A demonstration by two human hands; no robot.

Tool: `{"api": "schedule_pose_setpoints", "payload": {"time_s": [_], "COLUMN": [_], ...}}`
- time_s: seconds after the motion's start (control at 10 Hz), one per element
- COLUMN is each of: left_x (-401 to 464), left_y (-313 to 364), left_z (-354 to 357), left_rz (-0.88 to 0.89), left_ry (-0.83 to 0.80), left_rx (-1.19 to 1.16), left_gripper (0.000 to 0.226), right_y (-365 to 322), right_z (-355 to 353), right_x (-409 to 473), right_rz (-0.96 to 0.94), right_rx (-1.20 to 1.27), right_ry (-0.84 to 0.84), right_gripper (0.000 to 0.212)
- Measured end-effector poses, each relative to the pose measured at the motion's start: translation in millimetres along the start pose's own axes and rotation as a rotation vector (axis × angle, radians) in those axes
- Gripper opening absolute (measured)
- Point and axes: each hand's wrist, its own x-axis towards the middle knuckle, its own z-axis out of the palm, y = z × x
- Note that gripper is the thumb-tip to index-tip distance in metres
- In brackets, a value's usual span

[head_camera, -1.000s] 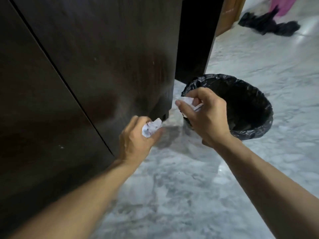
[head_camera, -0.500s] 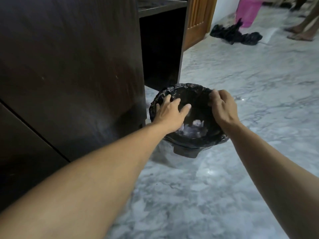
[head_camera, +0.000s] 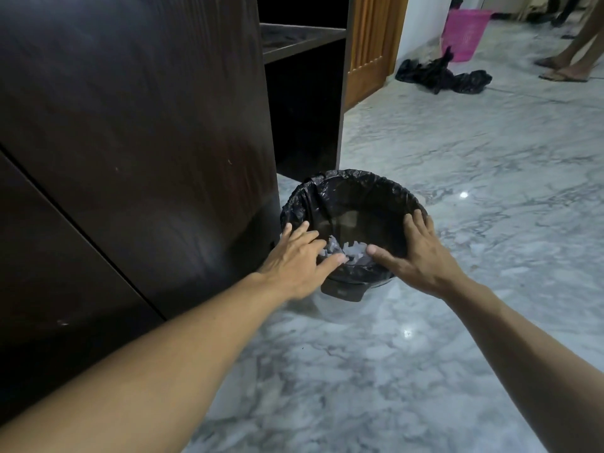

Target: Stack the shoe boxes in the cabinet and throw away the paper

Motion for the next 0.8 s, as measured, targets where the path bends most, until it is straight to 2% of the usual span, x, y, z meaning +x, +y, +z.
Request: {"api": "schedule_pose_setpoints", "payload": {"time_s": [0.1, 0.2, 0.4, 0.6, 0.7, 0.8], "left_x": [-15, -33, -54, -81, -96, -115], "left_y": [-9, -21, -33, -24, -21, -17], "left_z": [-5, -12, -24, -36, -46, -60], "left_rz": [-0.047, -0.106, -0.26, -0.309, -0.33, -0.36], "left_ry": [-0.049, -0.073, -0.103, -0.152, -0.204, -0.172], "left_rx": [0.027, 0.109, 0.181, 0.09, 0.025, -0.042], "left_gripper": [0.067, 0.071, 0.074, 0.079, 0.08, 0.08], "right_y": [-10, -21, -43, -61, -70, -75], "right_z": [4, 13, 24, 21, 19, 11], "right_x": [-11, -17, -21, -26, -33, -51], "right_rz": [-0.033, -0.064, -0.07, -0.004, -0.009, -0.059], "right_rx": [0.011, -0.02, -0.028, -0.094, -0.159, -0.159], "right_ry": [-0.067, -0.1, -0.072, -0.065, -0.06, -0.057], "right_gripper": [0.134, 0.137, 0.127, 0.115, 0.105, 0.097]}}
